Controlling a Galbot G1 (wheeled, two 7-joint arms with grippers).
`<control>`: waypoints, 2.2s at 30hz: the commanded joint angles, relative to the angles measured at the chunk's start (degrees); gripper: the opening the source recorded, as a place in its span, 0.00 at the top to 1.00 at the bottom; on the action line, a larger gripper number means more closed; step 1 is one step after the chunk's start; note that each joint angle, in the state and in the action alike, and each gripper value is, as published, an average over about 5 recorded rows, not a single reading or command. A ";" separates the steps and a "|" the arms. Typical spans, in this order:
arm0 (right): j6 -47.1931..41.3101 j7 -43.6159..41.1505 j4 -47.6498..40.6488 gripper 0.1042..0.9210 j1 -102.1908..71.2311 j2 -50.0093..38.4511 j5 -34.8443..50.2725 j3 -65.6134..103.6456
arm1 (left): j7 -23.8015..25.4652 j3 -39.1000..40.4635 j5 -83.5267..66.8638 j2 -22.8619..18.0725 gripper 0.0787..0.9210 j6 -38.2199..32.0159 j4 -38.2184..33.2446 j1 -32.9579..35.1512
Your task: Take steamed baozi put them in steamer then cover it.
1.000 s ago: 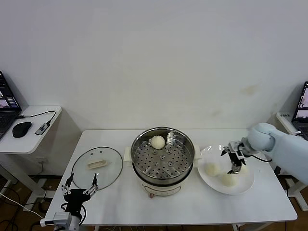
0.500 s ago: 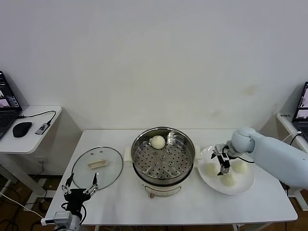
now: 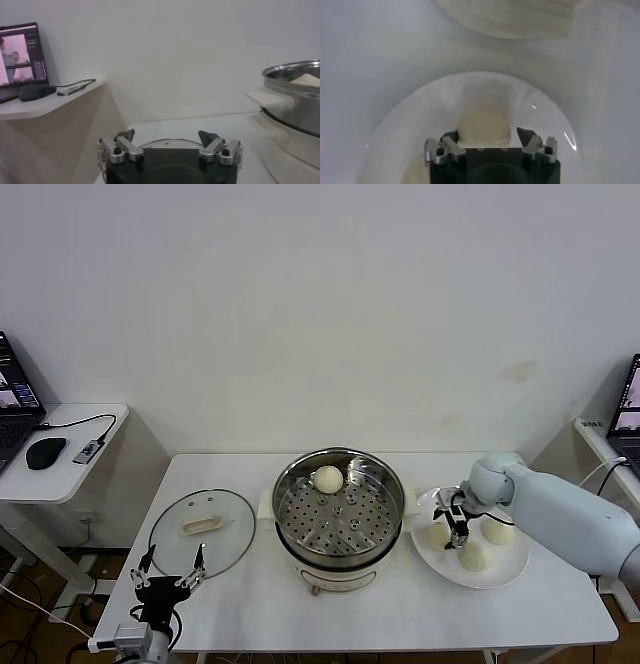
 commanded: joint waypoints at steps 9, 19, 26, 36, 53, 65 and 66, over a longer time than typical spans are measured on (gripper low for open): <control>-0.50 -2.16 3.20 0.40 4.79 -3.62 2.51 -1.49 | -0.10 0.72 0.36 0.39 0.12 0.19 -0.13 -0.45; -3.41 -5.26 12.80 0.39 25.65 -12.34 14.47 -13.05 | -0.07 1.79 0.25 1.00 0.12 0.46 0.10 -1.57; -6.92 -4.05 17.81 0.38 44.57 -8.98 25.68 -23.32 | -0.04 1.92 -0.32 1.95 0.12 0.58 0.04 -2.01; -15.19 3.31 19.37 0.37 49.00 8.55 40.22 -26.38 | -0.03 1.15 -1.11 2.88 0.12 0.80 -0.22 -2.43; -24.55 9.41 8.32 0.37 32.81 28.51 42.38 -24.59 | 0.06 -0.36 -1.34 2.20 0.12 0.53 -0.36 -1.99; -26.59 10.90 5.82 0.37 28.64 30.76 41.97 -24.80 | 0.08 -0.26 -1.42 1.89 0.12 0.27 0.17 -1.96; -26.64 11.00 5.64 0.37 28.41 30.73 41.87 -24.78 | 0.08 -0.25 -1.41 1.88 0.12 0.26 0.17 -1.96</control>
